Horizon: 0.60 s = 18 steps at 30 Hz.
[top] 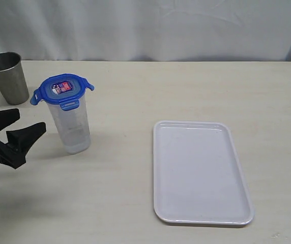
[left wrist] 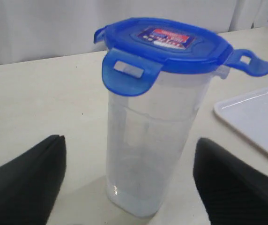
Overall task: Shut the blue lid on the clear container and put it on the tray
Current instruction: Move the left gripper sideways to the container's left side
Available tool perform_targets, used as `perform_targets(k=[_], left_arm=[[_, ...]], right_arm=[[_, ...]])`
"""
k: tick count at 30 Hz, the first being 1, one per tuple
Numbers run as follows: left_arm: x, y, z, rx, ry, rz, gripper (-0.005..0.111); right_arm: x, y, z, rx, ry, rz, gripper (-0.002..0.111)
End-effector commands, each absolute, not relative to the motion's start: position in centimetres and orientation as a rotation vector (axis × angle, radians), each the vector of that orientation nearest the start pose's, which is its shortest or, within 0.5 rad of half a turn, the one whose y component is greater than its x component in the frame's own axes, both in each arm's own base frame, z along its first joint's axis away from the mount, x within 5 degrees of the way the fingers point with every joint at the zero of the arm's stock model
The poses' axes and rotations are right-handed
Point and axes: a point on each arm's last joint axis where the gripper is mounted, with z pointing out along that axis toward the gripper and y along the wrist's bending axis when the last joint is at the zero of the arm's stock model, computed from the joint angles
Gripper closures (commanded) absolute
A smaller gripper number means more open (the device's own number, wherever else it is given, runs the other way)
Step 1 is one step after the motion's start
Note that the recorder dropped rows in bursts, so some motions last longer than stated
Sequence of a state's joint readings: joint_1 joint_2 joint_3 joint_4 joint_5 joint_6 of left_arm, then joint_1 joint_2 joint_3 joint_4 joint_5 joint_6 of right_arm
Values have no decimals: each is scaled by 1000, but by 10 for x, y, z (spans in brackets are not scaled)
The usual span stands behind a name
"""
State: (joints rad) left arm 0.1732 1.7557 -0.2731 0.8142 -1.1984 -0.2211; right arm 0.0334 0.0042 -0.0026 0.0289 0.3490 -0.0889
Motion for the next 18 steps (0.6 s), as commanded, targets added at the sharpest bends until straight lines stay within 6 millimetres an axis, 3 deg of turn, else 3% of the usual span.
perform_targets(k=[1, 12, 18], left_arm=[[235, -22, 120, 480, 1794, -489, 29], [236, -22, 122, 480, 1774, -499, 29], [232, -29, 122, 605, 1752, -536, 27]], right_arm=[[53, 3, 182, -103, 1826, -17, 104], [53, 3, 182, -103, 1826, -17, 104], [53, 3, 182, -103, 1826, -17, 104]])
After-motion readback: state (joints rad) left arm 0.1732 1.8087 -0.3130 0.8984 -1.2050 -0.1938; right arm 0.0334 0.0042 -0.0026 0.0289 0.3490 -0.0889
